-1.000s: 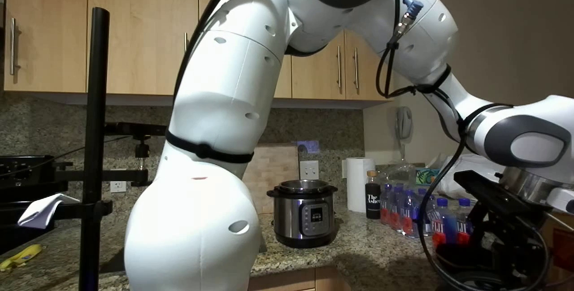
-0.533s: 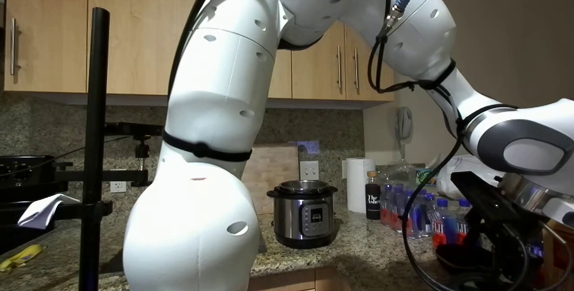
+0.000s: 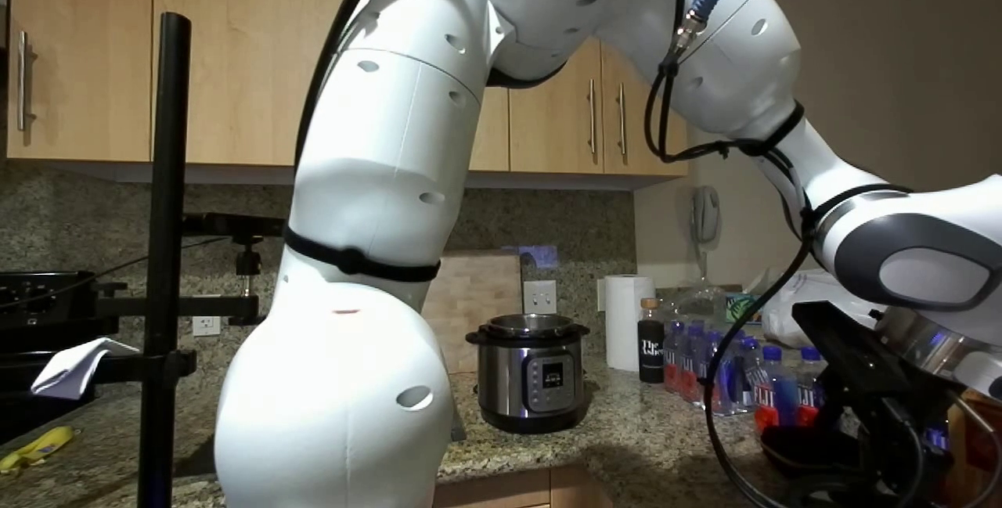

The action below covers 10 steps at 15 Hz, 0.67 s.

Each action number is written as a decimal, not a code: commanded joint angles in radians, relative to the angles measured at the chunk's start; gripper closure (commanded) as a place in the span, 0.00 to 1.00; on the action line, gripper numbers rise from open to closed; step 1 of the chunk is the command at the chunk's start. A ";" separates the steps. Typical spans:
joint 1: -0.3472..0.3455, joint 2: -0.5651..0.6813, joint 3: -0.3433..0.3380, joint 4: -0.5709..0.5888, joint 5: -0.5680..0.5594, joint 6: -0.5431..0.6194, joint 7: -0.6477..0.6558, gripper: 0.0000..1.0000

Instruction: Put the black lid on the rice cooker

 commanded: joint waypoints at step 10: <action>-0.021 0.107 0.002 0.021 0.238 0.068 -0.112 0.00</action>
